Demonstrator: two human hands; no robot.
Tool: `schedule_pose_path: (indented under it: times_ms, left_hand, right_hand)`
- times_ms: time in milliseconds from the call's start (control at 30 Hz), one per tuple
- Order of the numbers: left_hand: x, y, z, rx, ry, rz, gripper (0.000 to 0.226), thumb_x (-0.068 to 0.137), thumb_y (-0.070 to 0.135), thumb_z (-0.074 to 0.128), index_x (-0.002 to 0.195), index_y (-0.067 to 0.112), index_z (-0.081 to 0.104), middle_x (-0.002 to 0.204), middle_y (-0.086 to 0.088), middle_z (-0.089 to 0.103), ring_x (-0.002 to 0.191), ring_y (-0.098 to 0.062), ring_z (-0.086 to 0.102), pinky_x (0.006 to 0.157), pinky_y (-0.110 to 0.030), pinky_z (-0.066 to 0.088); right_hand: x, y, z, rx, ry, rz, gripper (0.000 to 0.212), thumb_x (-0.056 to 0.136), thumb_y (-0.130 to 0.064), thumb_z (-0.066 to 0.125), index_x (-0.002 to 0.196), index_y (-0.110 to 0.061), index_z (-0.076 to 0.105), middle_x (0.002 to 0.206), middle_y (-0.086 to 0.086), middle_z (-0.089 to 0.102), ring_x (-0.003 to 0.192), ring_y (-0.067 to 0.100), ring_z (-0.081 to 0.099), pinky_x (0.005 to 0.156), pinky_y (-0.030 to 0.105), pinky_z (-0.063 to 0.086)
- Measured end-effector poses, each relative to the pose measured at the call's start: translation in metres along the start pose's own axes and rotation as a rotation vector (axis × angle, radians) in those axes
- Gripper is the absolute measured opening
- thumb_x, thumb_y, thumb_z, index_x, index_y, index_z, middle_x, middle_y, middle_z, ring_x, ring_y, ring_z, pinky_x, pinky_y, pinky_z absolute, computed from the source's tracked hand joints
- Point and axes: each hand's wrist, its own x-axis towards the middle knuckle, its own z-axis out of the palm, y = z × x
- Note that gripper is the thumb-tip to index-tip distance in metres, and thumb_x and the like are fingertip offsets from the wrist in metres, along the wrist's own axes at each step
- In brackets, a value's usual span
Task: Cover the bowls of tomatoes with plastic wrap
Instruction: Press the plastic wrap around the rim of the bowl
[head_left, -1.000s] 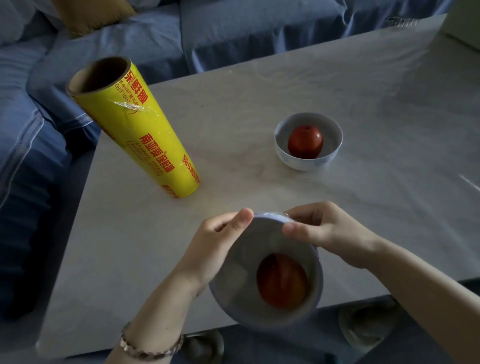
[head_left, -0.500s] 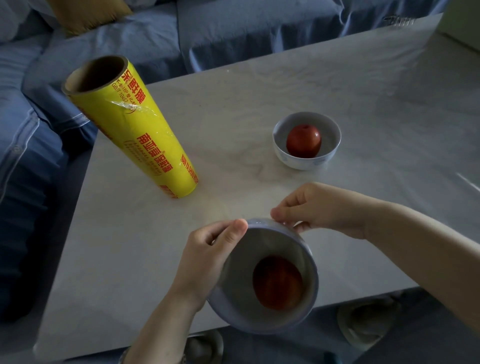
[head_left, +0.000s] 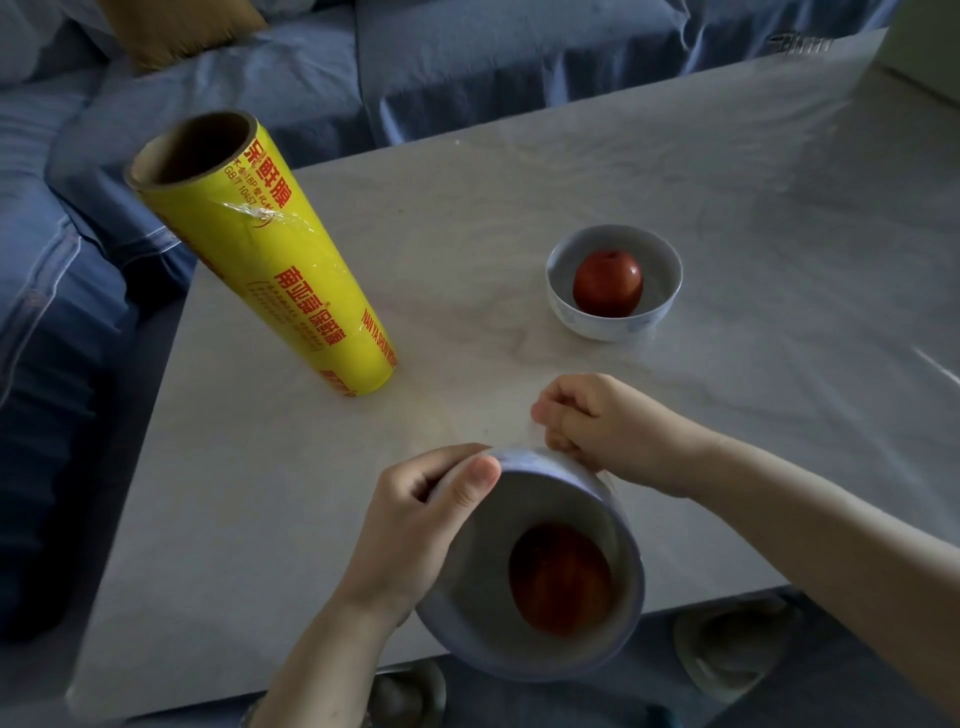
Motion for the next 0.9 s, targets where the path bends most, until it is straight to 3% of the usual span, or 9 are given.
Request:
schedule_pose_path:
  times_ms: [200,367,467,533,600,667,767,900]
  left_hand:
    - [-0.001,0.000,-0.001,0.015,-0.017,0.038,0.042,0.063,0.055,0.062,0.085,0.022,0.076,0.088,0.001,0.075,0.087,-0.013,0.069,0.073,-0.023,0.051]
    - [-0.001,-0.001,-0.001,-0.060,0.005,0.052,0.031,0.061,0.051,0.062,0.081,0.033,0.077,0.089,0.005,0.076,0.091,-0.011,0.069,0.081,-0.025,0.053]
    - [-0.001,0.001,-0.003,-0.047,0.002,0.074,0.043,0.062,0.055,0.067,0.090,0.024,0.075,0.094,-0.001,0.075,0.096,-0.019,0.069,0.086,-0.033,0.053]
    - [0.000,0.003,-0.004,-0.053,0.011,0.083,0.039,0.064,0.054,0.065,0.089,0.026,0.076,0.093,0.001,0.075,0.095,-0.017,0.069,0.084,-0.030,0.053]
    - [0.001,0.003,-0.006,-0.044,0.034,0.088,0.036,0.061,0.057,0.066,0.083,0.029,0.077,0.091,0.006,0.076,0.092,-0.011,0.069,0.081,-0.023,0.052]
    - [0.002,0.000,-0.007,-0.026,0.064,0.077,0.038,0.060,0.055,0.064,0.080,0.025,0.076,0.090,0.006,0.076,0.092,-0.009,0.069,0.081,-0.023,0.052]
    - [0.004,-0.003,-0.005,0.000,0.080,0.057,0.043,0.059,0.056,0.061,0.086,0.024,0.072,0.091,0.007,0.075,0.092,-0.010,0.069,0.082,-0.024,0.052]
    - [0.007,-0.005,-0.003,-0.005,0.106,0.056,0.048,0.059,0.056,0.060,0.087,0.019,0.073,0.090,0.009,0.075,0.092,-0.006,0.068,0.078,-0.017,0.051]
  right_hand:
    - [0.001,0.006,0.002,-0.235,0.002,-0.077,0.015,0.091,-0.028,0.054,0.080,-0.018,0.058,0.069,-0.012,0.056,0.061,0.001,0.050,0.056,0.012,0.038]
    - [-0.004,0.015,-0.002,0.012,-0.069,0.009,0.013,0.084,-0.021,0.064,0.074,-0.019,0.070,0.073,-0.003,0.070,0.063,0.001,0.057,0.060,0.015,0.048]
    - [-0.006,0.025,-0.001,0.005,-0.011,0.042,0.016,0.076,-0.001,0.067,0.069,-0.015,0.070,0.069,0.003,0.070,0.059,0.007,0.058,0.052,0.012,0.046]
    - [-0.012,0.029,-0.005,0.098,0.117,-0.008,0.017,0.076,0.000,0.069,0.070,-0.016,0.071,0.065,0.000,0.070,0.059,0.007,0.060,0.055,0.014,0.048]
    - [-0.023,0.027,-0.014,0.258,0.268,-0.137,0.016,0.078,-0.005,0.068,0.073,-0.020,0.071,0.067,-0.005,0.073,0.062,0.003,0.064,0.064,0.013,0.050]
    - [-0.039,0.019,-0.017,0.364,0.249,-0.262,0.008,0.081,-0.021,0.064,0.082,-0.023,0.072,0.084,-0.008,0.075,0.077,0.002,0.068,0.073,0.013,0.051]
    - [-0.050,0.015,-0.006,0.150,0.061,-0.324,0.021,0.083,-0.041,0.056,0.099,-0.035,0.069,0.103,-0.021,0.070,0.098,-0.006,0.063,0.084,0.010,0.048]
    - [-0.040,0.018,0.001,0.045,-0.011,-0.271,0.051,0.075,-0.060,0.048,0.118,-0.034,0.061,0.113,-0.023,0.064,0.107,-0.009,0.056,0.092,0.018,0.048]
